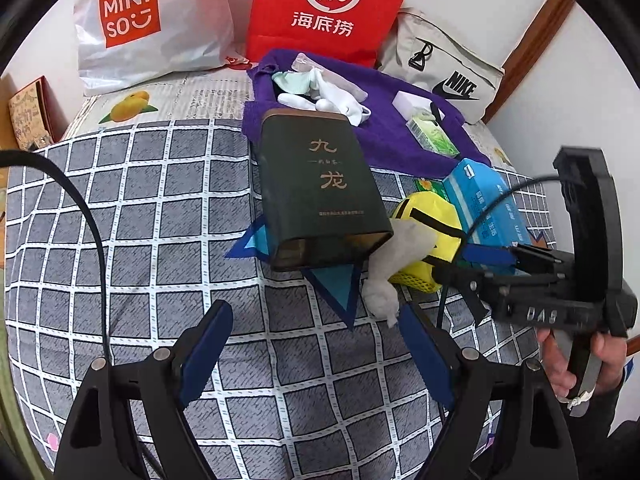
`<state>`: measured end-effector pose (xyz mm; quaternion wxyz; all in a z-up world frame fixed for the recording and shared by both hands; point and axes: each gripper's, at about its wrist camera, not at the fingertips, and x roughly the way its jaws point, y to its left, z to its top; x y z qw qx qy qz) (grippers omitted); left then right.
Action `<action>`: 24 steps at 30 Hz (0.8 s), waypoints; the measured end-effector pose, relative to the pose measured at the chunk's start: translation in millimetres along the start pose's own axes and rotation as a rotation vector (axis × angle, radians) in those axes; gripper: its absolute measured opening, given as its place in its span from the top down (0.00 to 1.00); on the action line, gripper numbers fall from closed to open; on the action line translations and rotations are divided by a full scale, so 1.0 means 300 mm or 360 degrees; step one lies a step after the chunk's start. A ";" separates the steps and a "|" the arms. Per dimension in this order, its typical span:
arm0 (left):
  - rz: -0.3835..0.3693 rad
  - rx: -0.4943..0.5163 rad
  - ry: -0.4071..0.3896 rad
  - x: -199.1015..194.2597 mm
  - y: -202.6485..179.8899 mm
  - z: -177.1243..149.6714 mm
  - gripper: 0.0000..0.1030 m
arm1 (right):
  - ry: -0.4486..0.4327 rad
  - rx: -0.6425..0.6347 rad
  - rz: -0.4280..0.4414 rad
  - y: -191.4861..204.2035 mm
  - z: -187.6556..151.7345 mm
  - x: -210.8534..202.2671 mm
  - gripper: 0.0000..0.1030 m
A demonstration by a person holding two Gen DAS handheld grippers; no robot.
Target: Organize soft objects
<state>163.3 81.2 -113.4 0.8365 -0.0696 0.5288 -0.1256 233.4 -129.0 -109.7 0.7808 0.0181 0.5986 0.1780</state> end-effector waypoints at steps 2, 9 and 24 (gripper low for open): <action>-0.0003 -0.0009 -0.0002 -0.001 0.007 -0.002 0.18 | -0.0011 0.0057 0.0038 -0.008 0.013 0.001 0.35; -0.0021 -0.0006 -0.0001 0.019 0.013 -0.009 0.18 | -0.0095 -0.0006 -0.0048 0.012 0.051 0.029 0.40; -0.0178 0.0161 0.0027 0.161 -0.085 -0.021 0.20 | -0.0106 -0.0065 0.0003 -0.041 0.023 -0.002 0.87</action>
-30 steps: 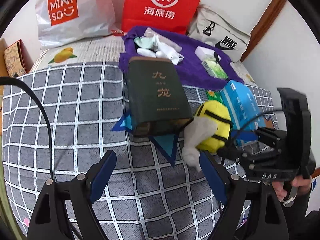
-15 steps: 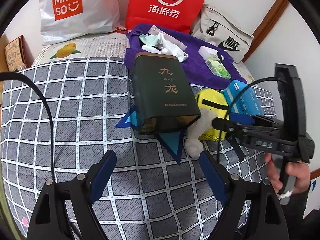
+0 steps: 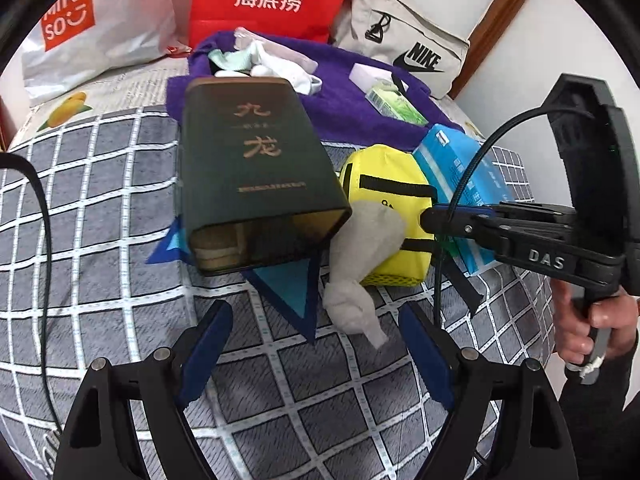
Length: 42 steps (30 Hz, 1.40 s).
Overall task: Organize soft objects
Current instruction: 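Grasp the white cloth with the left tool and lift it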
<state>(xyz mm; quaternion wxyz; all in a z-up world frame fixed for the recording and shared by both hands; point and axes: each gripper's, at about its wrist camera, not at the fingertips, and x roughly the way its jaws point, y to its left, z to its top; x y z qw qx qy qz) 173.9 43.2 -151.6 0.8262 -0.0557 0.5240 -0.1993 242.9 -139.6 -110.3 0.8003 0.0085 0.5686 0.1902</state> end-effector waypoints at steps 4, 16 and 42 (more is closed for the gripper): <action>0.0028 0.0020 0.0009 0.036 -0.016 0.000 0.20 | 0.0027 0.0022 0.0018 -0.008 -0.006 -0.008 0.84; 0.0045 0.0095 -0.0014 0.068 -0.034 0.014 0.65 | -0.0006 0.0005 -0.0027 -0.012 -0.023 -0.047 0.55; 0.0295 -0.0032 -0.0108 -0.120 0.150 -0.096 0.79 | 0.0025 -0.0053 -0.0208 0.116 0.053 0.097 0.26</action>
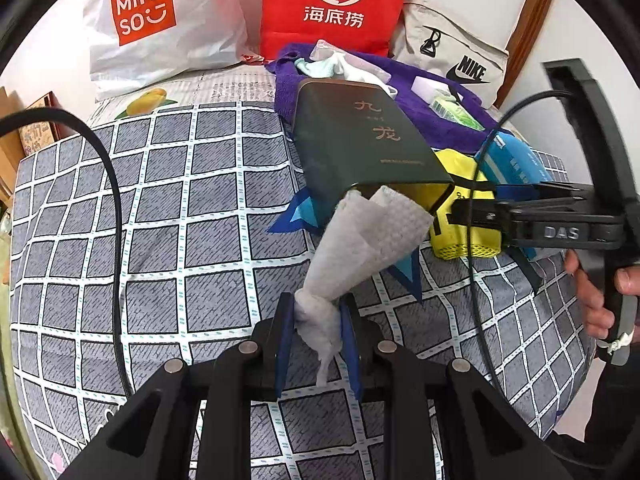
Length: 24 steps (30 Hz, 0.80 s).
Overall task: Organize soft objects
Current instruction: 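Grasp the white cloth with the left tool and lift it, then close the right tool on the yellow adidas pouch and lift it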
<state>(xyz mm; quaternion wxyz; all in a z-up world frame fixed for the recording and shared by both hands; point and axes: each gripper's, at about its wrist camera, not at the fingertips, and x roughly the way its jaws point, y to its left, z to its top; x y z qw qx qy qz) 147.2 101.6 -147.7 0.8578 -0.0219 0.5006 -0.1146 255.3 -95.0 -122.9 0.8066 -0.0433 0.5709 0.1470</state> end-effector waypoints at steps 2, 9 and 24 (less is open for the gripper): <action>-0.0014 -0.0003 -0.0007 -0.002 0.000 -0.001 0.79 | 0.0030 0.0008 -0.0028 0.009 0.009 0.017 0.23; -0.0063 -0.0031 -0.0022 -0.004 0.016 -0.010 0.79 | 0.0070 0.0092 0.0083 0.013 0.019 0.073 0.34; -0.0113 -0.0046 -0.0018 0.001 0.030 -0.011 0.79 | 0.0017 0.0202 0.0384 -0.041 -0.026 -0.023 0.74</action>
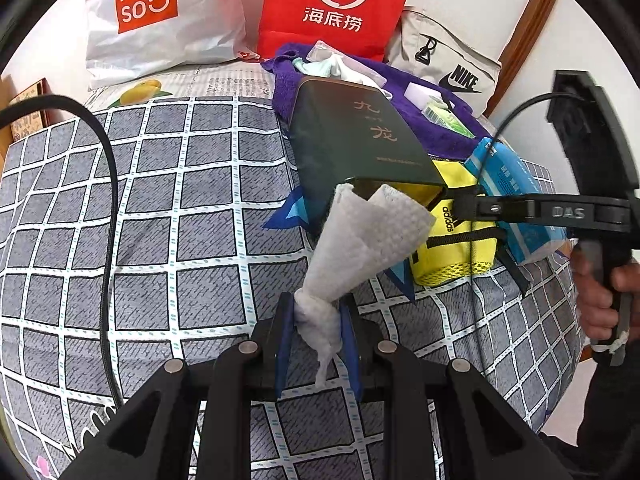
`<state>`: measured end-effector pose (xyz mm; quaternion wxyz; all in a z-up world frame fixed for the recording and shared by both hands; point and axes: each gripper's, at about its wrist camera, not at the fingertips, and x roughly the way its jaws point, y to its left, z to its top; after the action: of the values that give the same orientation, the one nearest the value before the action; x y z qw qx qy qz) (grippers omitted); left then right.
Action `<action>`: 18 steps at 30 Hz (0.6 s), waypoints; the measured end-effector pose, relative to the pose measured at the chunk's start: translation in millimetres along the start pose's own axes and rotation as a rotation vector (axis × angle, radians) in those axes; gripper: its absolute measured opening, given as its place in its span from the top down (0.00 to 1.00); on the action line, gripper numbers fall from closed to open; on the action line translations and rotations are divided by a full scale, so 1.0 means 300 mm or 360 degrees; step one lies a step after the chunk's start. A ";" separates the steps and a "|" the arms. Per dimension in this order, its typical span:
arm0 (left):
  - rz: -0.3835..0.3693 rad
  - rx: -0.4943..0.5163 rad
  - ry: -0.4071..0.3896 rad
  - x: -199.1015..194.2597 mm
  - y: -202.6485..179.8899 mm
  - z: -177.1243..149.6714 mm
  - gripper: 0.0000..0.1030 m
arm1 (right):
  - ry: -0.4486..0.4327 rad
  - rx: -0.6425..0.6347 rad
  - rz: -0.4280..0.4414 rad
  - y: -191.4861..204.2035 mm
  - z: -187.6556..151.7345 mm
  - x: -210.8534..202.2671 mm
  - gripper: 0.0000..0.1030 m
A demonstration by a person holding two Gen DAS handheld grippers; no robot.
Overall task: Organize soft objects
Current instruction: 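Close the right tool on the yellow adidas pouch and lift it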
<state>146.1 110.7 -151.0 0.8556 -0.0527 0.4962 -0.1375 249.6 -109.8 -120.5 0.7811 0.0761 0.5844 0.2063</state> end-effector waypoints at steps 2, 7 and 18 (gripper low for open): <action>-0.0002 -0.0003 0.0006 0.001 0.001 0.000 0.78 | 0.0052 0.0019 0.0010 0.000 0.009 0.044 0.70; -0.0002 -0.0012 0.0011 0.001 0.003 0.002 0.79 | 0.0019 -0.0006 0.0093 -0.002 0.004 0.043 0.84; -0.0066 -0.0029 -0.0021 -0.039 -0.015 0.042 0.79 | -0.0094 -0.0084 0.0013 -0.030 -0.039 -0.132 0.89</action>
<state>150.7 109.2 -133.9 0.8553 -0.0715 0.4906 -0.1504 231.3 -135.7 -92.5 0.7989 0.0639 0.5552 0.2225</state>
